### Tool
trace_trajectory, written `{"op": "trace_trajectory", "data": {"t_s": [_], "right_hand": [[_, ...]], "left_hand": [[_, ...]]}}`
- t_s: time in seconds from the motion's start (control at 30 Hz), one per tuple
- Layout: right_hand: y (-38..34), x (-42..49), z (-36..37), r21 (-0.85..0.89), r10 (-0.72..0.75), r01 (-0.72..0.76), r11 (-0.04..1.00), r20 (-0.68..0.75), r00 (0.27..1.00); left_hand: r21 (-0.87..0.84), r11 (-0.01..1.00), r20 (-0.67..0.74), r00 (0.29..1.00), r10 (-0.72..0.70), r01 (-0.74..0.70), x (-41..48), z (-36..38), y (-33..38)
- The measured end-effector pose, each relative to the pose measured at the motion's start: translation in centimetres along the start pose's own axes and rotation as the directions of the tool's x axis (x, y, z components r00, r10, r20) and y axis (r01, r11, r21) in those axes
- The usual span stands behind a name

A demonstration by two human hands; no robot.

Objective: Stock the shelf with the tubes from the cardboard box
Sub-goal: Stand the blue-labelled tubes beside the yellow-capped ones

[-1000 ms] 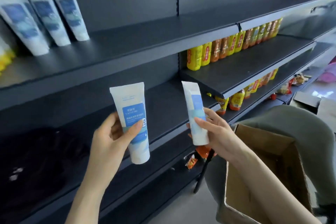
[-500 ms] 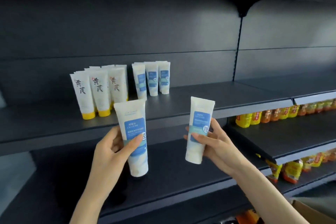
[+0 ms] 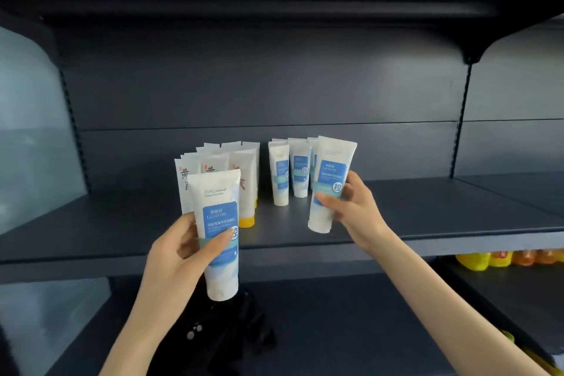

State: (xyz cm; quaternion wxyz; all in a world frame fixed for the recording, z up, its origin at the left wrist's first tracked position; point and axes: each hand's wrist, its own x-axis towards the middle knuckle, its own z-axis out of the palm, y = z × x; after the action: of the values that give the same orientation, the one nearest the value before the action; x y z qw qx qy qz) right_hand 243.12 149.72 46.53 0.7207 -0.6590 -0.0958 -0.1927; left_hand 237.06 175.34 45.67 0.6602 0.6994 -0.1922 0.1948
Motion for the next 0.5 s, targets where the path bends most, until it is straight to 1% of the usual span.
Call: {"op": "trace_trajectory", "data": {"t_s": [0.23, 0.4, 0.5], "right_hand": [[3.8, 9.3, -1.0, -0.141, -0.037, 0.030, 0.990, -0.044, 0.998], [7.5, 14.7, -1.2, -0.224, 0.022, -0.033, 0.974, -0.053, 0.998], [8.9, 16.5, -1.1, -0.262, 0.021, -0.024, 0.965, -0.015, 1.000]], "left_hand": [[0.046, 0.998, -0.063, 0.997, 0.045, -0.042, 4.1, 2.3, -0.9], [0.063, 0.996, -0.108, 0.992, 0.062, -0.055, 6.2, 3.9, -1.7], [0.075, 0.996, -0.127, 0.990, 0.056, -0.047, 6.9, 4.9, -2.2]]}}
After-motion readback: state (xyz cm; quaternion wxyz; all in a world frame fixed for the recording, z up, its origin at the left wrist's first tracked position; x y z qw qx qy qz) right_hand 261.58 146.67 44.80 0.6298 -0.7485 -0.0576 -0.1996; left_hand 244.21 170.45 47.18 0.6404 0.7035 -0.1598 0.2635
